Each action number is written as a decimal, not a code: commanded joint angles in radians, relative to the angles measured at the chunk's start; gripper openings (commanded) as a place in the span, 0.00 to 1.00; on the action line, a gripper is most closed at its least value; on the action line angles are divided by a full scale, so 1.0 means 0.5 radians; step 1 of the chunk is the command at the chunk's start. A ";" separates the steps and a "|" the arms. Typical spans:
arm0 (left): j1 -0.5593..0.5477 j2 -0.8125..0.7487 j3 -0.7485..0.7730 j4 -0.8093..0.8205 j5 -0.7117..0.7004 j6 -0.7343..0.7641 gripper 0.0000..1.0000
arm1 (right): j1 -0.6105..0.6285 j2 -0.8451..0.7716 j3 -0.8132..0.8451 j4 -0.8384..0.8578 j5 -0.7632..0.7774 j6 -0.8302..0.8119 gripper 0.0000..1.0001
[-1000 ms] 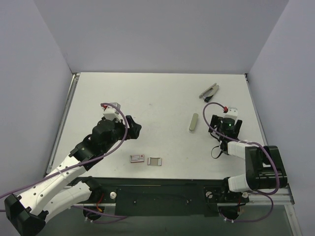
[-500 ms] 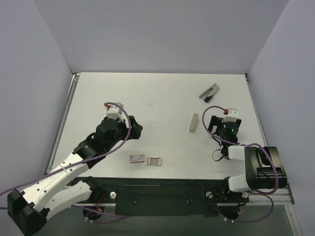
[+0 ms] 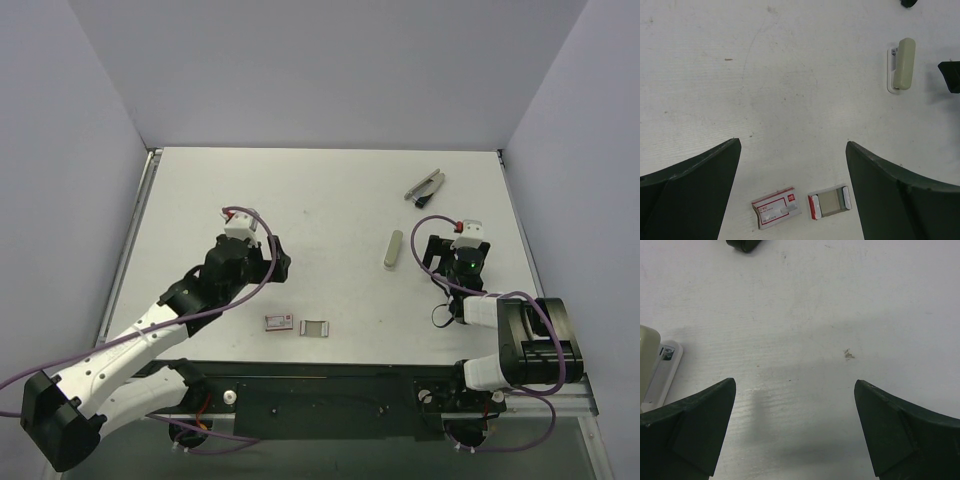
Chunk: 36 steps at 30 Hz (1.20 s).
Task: Unload the staples from the stapler
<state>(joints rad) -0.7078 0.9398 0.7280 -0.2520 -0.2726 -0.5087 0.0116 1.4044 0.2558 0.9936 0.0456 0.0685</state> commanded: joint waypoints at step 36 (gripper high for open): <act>-0.008 0.096 0.185 0.084 -0.231 0.152 0.97 | -0.014 -0.014 0.001 0.130 -0.030 -0.017 1.00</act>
<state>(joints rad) -0.7078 1.0176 0.8051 -0.2428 -0.3851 -0.4362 0.0116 1.4044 0.2558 1.0061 0.0444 0.0654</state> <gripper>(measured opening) 0.972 1.000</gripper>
